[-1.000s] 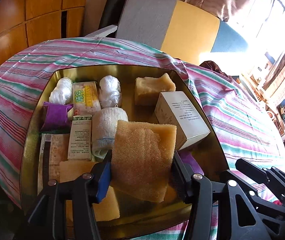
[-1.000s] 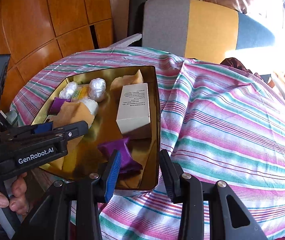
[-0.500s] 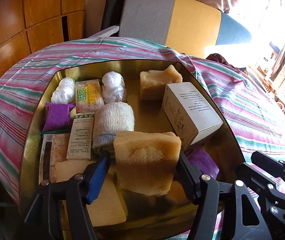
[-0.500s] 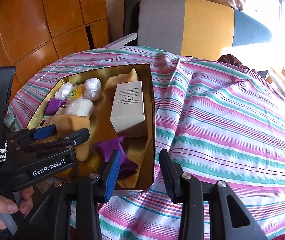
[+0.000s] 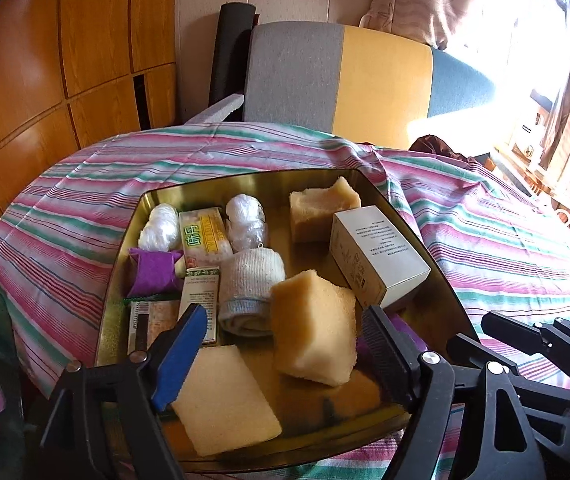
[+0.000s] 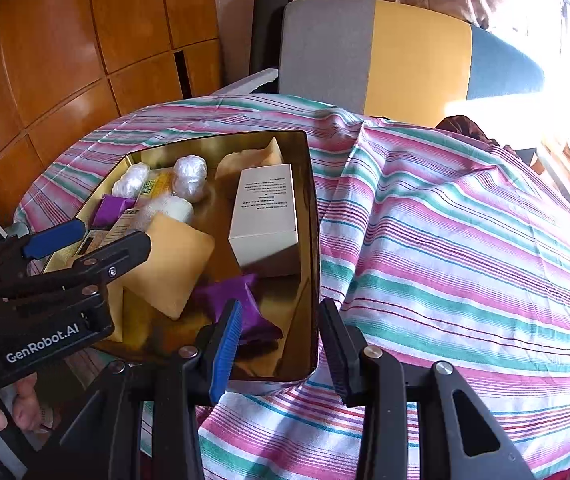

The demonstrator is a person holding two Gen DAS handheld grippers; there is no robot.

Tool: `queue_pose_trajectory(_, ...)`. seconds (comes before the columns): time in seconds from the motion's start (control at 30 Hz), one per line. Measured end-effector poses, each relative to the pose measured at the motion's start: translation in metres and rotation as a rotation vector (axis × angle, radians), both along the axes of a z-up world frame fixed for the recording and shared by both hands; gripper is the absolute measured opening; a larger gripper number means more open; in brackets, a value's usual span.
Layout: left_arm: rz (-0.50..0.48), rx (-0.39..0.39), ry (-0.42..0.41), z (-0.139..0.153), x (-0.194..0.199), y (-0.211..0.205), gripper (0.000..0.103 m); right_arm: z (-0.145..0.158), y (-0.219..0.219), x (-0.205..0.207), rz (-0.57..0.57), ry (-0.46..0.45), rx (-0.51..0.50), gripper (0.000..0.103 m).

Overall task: Organize objects
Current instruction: 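Open both tools to release the sponge and pouch in the tray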

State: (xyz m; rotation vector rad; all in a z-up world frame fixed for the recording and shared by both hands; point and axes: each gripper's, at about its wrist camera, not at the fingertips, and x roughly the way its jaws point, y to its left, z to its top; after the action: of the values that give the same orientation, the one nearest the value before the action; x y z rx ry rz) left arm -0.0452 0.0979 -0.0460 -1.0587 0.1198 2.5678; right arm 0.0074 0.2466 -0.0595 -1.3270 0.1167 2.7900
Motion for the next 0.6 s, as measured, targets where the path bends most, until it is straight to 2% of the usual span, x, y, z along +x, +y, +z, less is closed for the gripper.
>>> queue_pose_trajectory(0.3,0.058,0.013,0.047,0.019,0.015,-0.025,0.094,0.005,-0.010,0.001,0.009,0.016,0.013,0.041)
queue_pose_trajectory(0.6,0.135,0.003,0.068,0.026,0.030,-0.048,0.103,0.017,-0.015,0.008,-0.042,0.080,0.022,0.046)
